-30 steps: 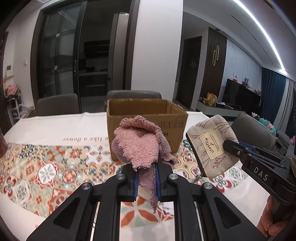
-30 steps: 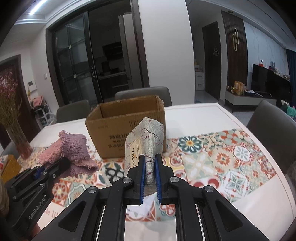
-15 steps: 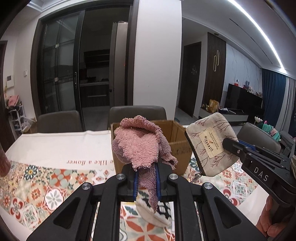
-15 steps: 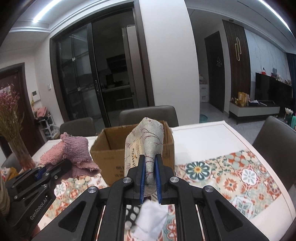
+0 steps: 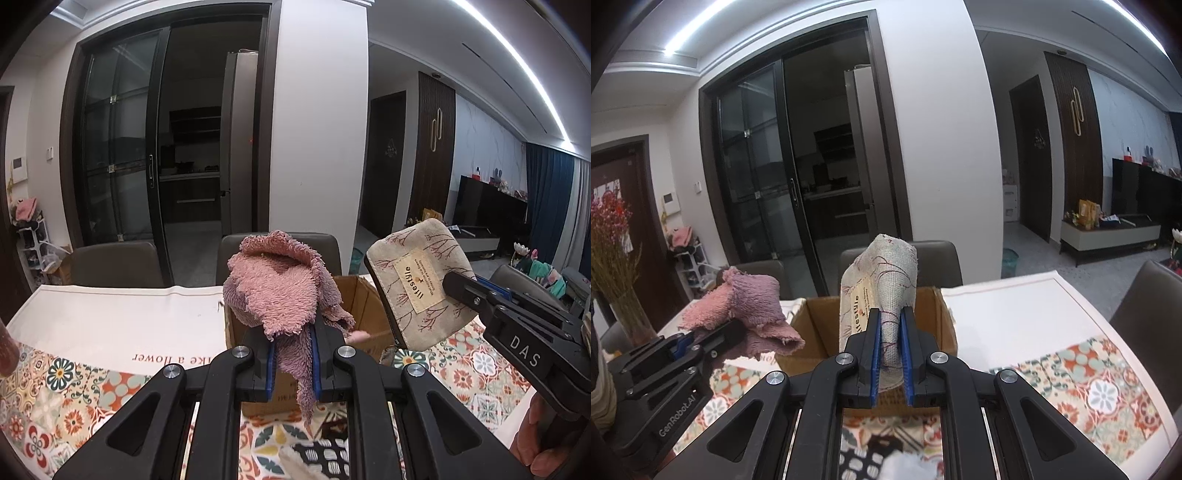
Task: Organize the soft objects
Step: 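Lift and carry the towel and pouch in both grippers over the box, then open both grippers to drop the towel and pouch into the box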
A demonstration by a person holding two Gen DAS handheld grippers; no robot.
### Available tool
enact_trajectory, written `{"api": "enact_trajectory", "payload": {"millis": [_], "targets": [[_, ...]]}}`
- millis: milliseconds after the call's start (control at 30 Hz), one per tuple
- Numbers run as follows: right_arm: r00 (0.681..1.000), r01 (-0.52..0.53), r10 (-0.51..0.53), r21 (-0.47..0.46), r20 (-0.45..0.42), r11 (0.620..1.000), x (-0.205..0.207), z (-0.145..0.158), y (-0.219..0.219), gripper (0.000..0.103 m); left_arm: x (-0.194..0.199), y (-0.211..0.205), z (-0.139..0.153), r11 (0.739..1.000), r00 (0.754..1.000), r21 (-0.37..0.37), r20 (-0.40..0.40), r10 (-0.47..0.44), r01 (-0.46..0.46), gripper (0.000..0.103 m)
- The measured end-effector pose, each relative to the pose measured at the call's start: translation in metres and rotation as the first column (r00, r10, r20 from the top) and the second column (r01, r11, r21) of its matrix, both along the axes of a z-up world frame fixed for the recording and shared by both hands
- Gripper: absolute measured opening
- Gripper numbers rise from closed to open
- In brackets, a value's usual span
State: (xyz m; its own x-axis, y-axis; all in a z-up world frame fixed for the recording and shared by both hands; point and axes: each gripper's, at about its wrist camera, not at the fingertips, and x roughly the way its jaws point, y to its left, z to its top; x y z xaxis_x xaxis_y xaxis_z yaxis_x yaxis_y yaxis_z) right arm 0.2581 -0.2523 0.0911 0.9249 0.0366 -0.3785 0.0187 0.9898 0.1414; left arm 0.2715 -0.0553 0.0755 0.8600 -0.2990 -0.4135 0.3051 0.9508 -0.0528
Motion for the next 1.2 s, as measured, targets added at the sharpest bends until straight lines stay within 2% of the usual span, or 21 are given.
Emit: {"api": "enact_trajectory", "payload": {"millis": [300,533,900,1200], "targets": [[1.0,-0.009,0.009,0.001,-0.012,1.0,0.037,0.005,-0.008,0.011,0.038,-0.011,0.004,1.0,1.0,0.019,-0.011,-0.008,0.008,0.016],[0.998,-0.025,0.025,0.003,-0.062,1.0,0.067,-0.002,-0.009,0.011,0.071,-0.022,0.002,0.998,0.998,0.052,-0.06,-0.022,0.025,0.016],[0.973,-0.069,0.075,0.032,-0.219,0.997,0.124,-0.033,-0.016,0.011,0.113,-0.037,-0.028,0.994,0.983,0.106,-0.184,-0.002,0.022,0.016],[0.94,-0.092,0.104,0.052,-0.324,0.994,0.153,-0.059,-0.023,0.012,0.135,-0.044,-0.054,0.992,0.956,0.118,-0.295,-0.006,0.043,0.018]]}}
